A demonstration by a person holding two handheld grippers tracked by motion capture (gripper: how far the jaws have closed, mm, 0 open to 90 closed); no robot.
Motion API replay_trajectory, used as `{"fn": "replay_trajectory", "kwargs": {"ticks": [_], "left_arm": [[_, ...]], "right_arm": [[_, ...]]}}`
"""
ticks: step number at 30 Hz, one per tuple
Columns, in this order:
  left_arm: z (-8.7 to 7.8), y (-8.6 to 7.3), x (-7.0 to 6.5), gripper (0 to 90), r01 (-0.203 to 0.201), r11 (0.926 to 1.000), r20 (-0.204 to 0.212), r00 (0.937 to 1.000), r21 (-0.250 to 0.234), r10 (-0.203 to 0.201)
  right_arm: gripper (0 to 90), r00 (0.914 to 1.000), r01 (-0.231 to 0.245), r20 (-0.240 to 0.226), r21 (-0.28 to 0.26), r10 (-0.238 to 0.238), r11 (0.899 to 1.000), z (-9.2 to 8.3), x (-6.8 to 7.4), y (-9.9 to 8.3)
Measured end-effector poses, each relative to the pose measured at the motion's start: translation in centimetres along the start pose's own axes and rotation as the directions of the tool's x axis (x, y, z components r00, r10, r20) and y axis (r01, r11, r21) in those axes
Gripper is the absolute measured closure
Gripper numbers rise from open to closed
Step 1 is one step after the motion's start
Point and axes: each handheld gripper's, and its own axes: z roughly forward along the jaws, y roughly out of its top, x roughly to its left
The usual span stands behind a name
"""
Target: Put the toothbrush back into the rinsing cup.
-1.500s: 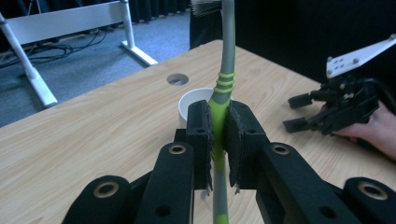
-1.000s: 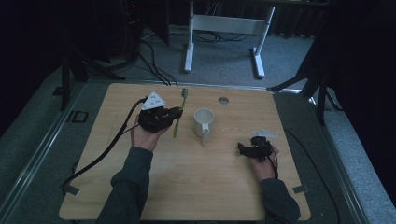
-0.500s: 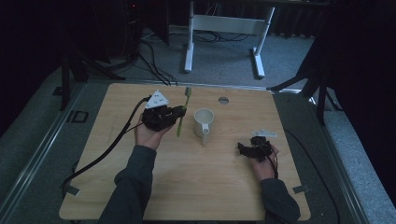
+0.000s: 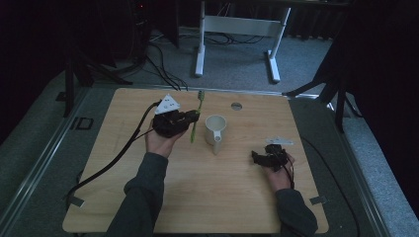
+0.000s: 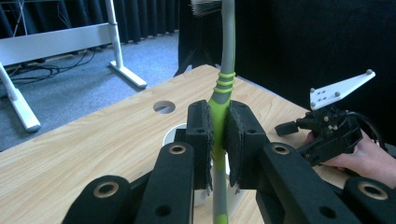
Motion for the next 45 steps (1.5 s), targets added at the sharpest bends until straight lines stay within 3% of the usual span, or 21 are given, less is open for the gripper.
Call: {"fn": "replay_trajectory", "kwargs": {"ticks": [9,29,36,41,45], "left_arm": [[0.6,0.7,-0.4,80.3,-0.019,0.9998,0.001,0.9998,-0.002,0.019],[1.5,0.6,-0.3,80.3,0.01,0.9987,0.018,0.9998,-0.051,-0.009],[2.0,1.1,-1.0,80.3,-0.019,0.9984,0.03,0.9993,-0.054,0.021],[2.2,1.2,-1.0,80.3,-0.008,0.9978,0.042,0.9991,-0.066,0.01],[2.5,1.4,-1.2,80.3,-0.018,0.9987,0.039,0.999,-0.048,0.02]], "right_arm": [[21.9,1.0,0.0,0.0,0.0,0.0,1.0,0.0,0.0,0.0],[21.9,1.0,0.001,0.0,0.0,-0.001,1.0,0.0,0.0,0.0],[21.9,1.0,0.001,0.0,0.0,-0.001,1.0,0.0,0.0,0.0],[21.9,1.0,0.001,0.0,0.0,-0.001,1.0,0.0,0.0,0.0],[21.9,1.0,0.001,0.0,0.001,-0.001,1.0,0.0,0.0,0.0]]}}
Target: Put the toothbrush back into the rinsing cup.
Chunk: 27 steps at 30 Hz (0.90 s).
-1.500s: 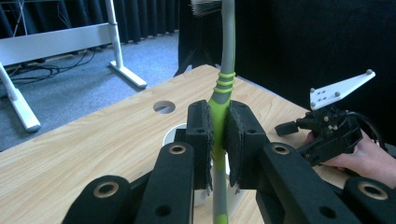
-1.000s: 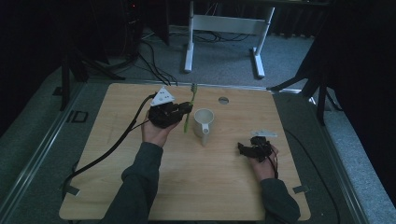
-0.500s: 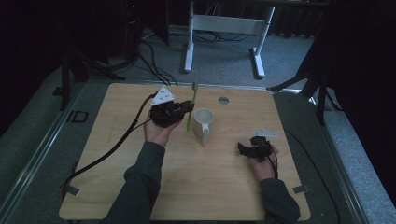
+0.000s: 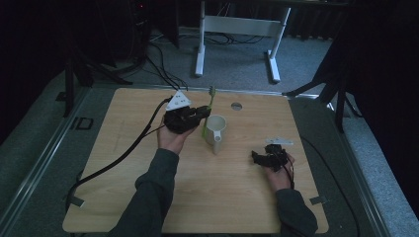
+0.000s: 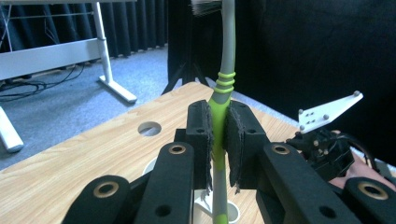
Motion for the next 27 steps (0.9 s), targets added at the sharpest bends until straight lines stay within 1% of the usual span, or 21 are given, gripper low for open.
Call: {"fn": "replay_trajectory", "kwargs": {"ticks": [6,13,27], "left_arm": [[0.3,0.41,-0.17,80.3,-0.007,0.9999,0.006,1.0,-0.012,0.007],[0.39,0.5,-0.35,80.3,-0.01,0.9994,0.011,0.9999,-0.034,0.011],[0.6,0.32,-0.49,80.3,-0.015,0.9992,0.013,0.9998,-0.038,0.015]], "right_arm": [[21.9,1.0,0.001,0.0,0.001,-0.001,1.0,0.01,-0.01,0.01],[21.9,1.0,0.003,-0.001,0.001,-0.003,1.0,0.02,-0.02,0.04],[21.9,1.0,0.002,-0.001,0.002,-0.002,1.0,0.03,-0.01,0.04]]}}
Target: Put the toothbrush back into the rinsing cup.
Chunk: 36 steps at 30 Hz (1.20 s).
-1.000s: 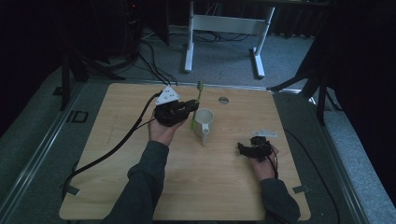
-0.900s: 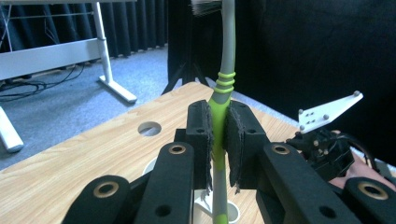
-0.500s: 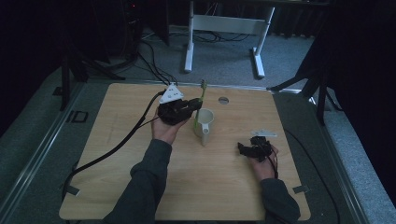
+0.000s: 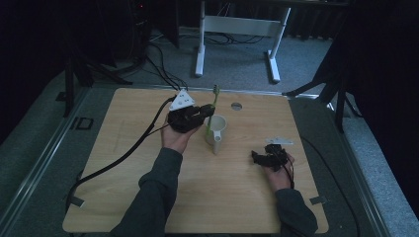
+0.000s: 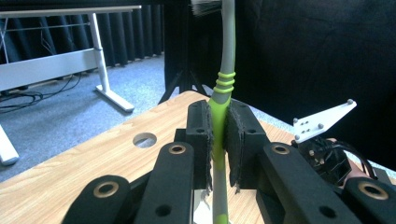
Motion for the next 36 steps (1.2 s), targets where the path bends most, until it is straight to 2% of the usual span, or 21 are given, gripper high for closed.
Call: {"fn": "replay_trajectory", "kwargs": {"ticks": [18,36], "left_arm": [[0.8,-0.5,-0.2,80.3,0.014,0.9994,0.014,0.9998,-0.032,-0.013],[1.4,-0.9,-0.2,80.2,0.017,0.9988,0.019,0.9997,-0.045,-0.016]], "right_arm": [[21.9,1.0,0.001,0.0,0.0,-0.001,1.0,0.0,0.0,0.0],[21.9,1.0,0.002,-0.001,-0.001,-0.002,1.0,0.0,0.0,0.0]]}}
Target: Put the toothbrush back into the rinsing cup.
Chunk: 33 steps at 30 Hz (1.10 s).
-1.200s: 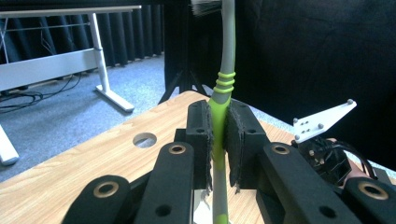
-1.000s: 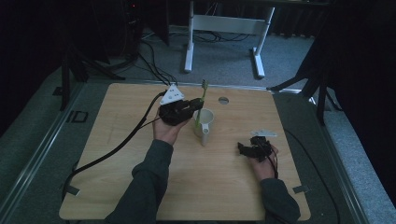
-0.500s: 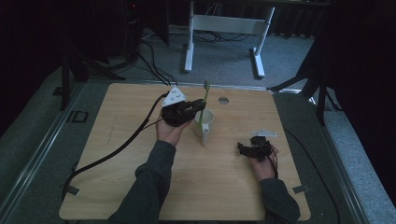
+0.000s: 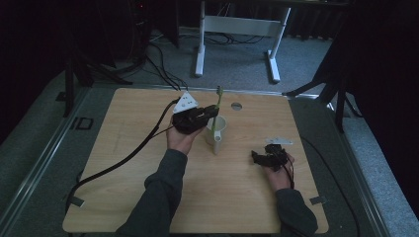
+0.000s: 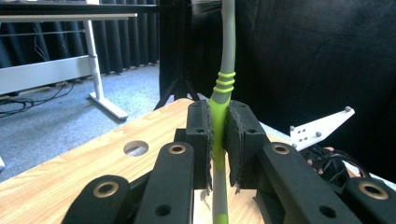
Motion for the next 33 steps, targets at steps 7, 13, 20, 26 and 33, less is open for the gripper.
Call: {"fn": "replay_trajectory", "kwargs": {"ticks": [7,13,20,26,33], "left_arm": [[0.3,-0.3,0.0,80.2,-0.003,1.0,0.003,1.0,-0.005,0.003],[0.6,-0.5,-0.1,80.2,0.001,1.0,0.001,1.0,-0.008,-0.001],[0.9,-0.8,-0.1,80.2,0.003,0.9999,0.006,1.0,-0.013,-0.003],[1.1,-1.0,-0.1,80.1,0.0,0.9997,0.01,1.0,-0.024,0.001],[1.5,-1.3,-0.1,80.2,-0.006,0.9996,0.011,0.9999,-0.029,0.006]], "right_arm": [[21.9,1.0,0.0,0.0,0.0,0.0,1.0,0.0,0.0,0.0],[21.9,1.0,0.0,0.0,0.0,0.0,1.0,0.0,0.0,0.0],[21.9,1.0,0.0,0.0,0.0,0.0,1.0,0.0,0.0,0.0],[21.9,1.0,-0.001,0.0,-0.001,0.001,1.0,0.0,0.0,0.0],[21.9,1.0,-0.001,0.0,-0.001,0.001,1.0,0.0,0.0,0.0]]}}
